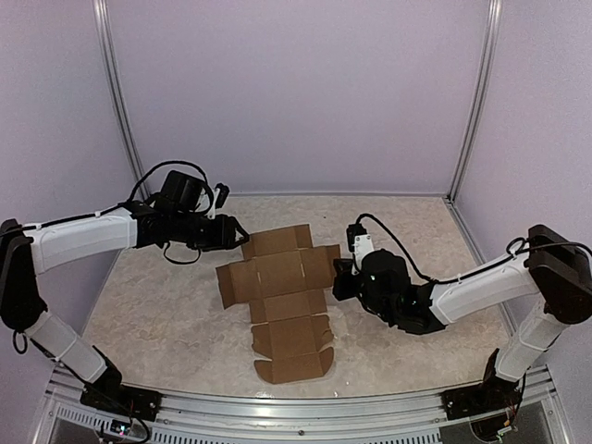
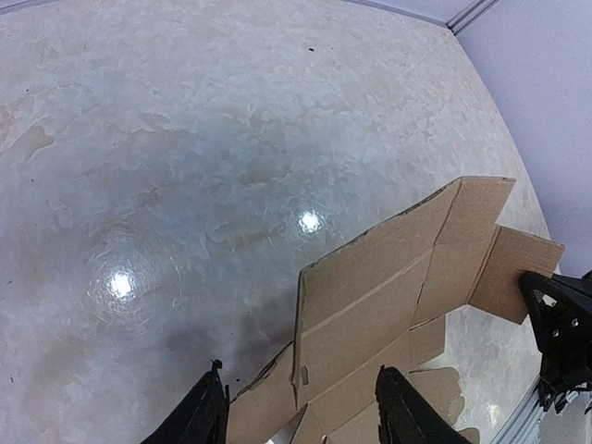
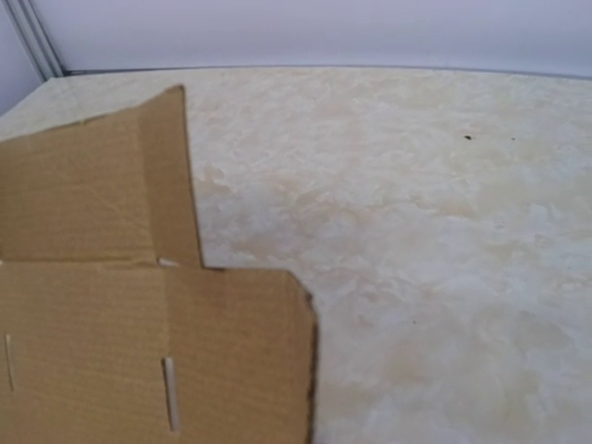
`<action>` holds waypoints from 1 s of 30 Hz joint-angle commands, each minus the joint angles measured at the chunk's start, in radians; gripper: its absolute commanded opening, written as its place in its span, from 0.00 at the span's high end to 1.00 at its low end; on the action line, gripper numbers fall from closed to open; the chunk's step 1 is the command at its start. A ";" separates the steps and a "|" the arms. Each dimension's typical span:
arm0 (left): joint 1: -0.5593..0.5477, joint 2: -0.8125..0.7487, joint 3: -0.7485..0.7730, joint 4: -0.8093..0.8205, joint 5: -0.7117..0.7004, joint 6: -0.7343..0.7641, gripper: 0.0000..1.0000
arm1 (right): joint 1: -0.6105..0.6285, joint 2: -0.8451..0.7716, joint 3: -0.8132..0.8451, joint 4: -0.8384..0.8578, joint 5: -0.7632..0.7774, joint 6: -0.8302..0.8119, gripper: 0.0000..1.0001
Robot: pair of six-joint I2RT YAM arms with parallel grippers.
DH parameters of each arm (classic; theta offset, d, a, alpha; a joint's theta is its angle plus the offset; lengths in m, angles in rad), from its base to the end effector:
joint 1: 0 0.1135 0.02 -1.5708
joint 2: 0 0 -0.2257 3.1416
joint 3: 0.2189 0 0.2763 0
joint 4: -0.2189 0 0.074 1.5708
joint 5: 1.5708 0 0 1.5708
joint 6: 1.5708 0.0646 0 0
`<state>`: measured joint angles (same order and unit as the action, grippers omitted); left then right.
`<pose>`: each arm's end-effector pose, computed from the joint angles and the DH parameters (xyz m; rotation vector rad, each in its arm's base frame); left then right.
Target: Fold the paper box
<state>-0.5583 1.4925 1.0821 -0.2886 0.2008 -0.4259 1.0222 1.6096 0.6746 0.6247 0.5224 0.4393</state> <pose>0.3144 -0.2115 0.1976 0.2669 2.3496 -0.7296 0.2157 0.2912 0.1180 -0.1847 1.8626 0.5288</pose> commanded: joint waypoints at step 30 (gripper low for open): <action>-0.129 0.131 0.087 -0.017 -0.037 0.173 1.00 | 0.016 -0.133 -0.067 -0.132 -0.140 -0.002 0.65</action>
<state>-0.6445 1.6093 1.1294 -0.2775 0.1951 -0.3279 1.0325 1.5440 0.6090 0.6098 0.4591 0.4862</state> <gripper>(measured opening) 0.005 0.259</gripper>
